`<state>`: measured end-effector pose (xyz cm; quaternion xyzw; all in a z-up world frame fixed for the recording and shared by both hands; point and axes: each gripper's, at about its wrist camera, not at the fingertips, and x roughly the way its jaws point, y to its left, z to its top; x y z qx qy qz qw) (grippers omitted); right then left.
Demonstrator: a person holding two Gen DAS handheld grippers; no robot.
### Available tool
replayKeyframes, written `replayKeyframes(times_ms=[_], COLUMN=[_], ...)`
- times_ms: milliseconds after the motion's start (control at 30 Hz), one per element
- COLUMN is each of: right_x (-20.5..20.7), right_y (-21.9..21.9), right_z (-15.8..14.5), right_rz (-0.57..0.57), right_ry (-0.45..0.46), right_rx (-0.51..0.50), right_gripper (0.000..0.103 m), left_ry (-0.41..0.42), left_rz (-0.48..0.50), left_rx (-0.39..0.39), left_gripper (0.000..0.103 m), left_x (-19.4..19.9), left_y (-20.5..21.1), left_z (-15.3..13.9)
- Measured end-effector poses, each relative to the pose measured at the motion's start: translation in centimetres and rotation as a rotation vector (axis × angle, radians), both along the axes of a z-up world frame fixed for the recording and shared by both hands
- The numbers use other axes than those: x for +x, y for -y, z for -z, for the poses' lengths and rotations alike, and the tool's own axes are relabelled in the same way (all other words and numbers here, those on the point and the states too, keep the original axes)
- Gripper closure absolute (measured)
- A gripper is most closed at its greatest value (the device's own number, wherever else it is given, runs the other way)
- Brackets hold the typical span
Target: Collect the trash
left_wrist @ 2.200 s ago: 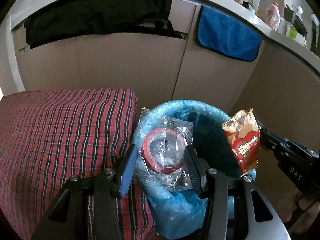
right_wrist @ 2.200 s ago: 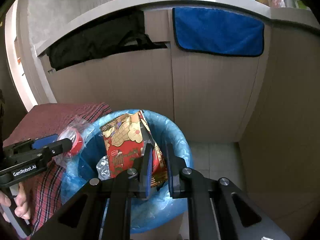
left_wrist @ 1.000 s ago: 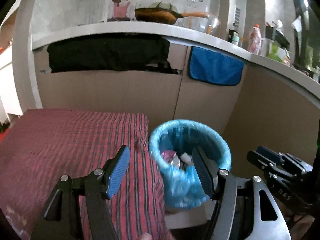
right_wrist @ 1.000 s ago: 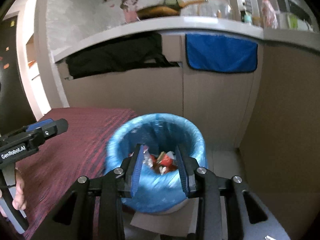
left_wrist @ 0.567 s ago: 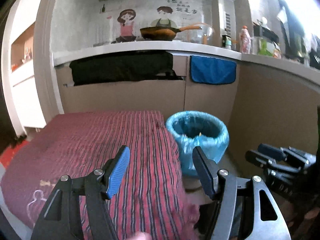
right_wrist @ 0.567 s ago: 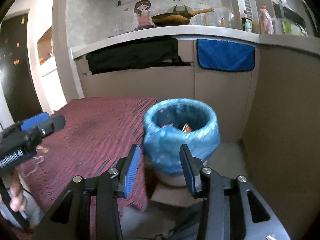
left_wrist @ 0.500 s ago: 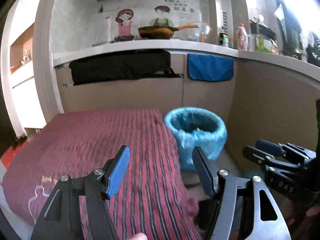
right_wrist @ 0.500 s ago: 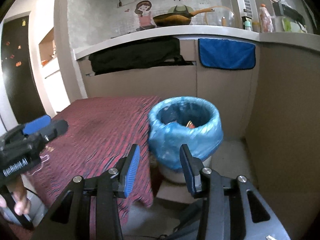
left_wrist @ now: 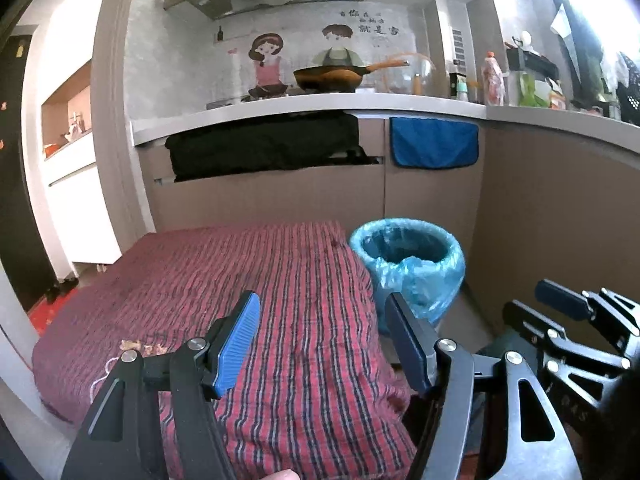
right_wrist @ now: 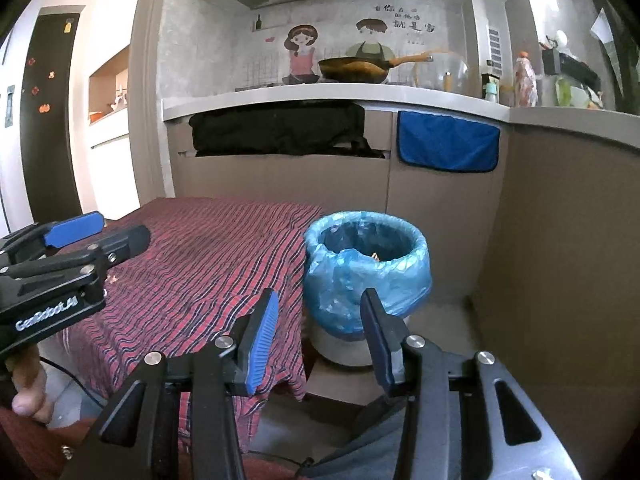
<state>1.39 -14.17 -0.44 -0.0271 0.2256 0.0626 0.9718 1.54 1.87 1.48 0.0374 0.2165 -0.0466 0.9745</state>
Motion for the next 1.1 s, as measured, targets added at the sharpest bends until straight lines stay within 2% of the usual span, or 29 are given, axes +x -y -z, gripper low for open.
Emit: replayKeyframes(times_ms=[100, 200, 233, 300, 433, 1100], right_x=[-0.3, -0.7, -0.9, -1.1, -1.4, -1.3], right_y=[-0.3, -0.7, -0.8, -0.9, -1.1, -1.3], right_z=[-0.1, -0.2, -0.2, -0.2, -0.3, -0.3], right_rz=[-0.001, -0.007, -0.006, -0.011, -0.020, -0.035], right_ry=[0.004, 0.012, 0.014, 0.021, 0.030, 0.030], right_rx=[-0.007, -0.013, -0.012, -0.008, -0.012, -0.020], right_gripper=[0.063, 0.063, 0.063, 0.063, 0.062, 0.062], left_ry=[-0.030, -0.104, -0.105, -0.089, -0.047, -0.031], left_rz=[0.000, 0.008, -0.009, -0.036, -0.033, -0.038], left_rx=[0.014, -0.034, -0.038, -0.030, -0.012, -0.005], left_gripper=[0.037, 0.037, 0.037, 0.037, 0.037, 0.037], left_x=[-0.6, -0.8, -1.0, -1.4, -2.3, -2.5], left_y=[-0.5, -1.5, -1.8, -2.0, -1.6, -1.5], left_z=[0.0, 0.4, 0.5, 0.3, -0.1, -0.3])
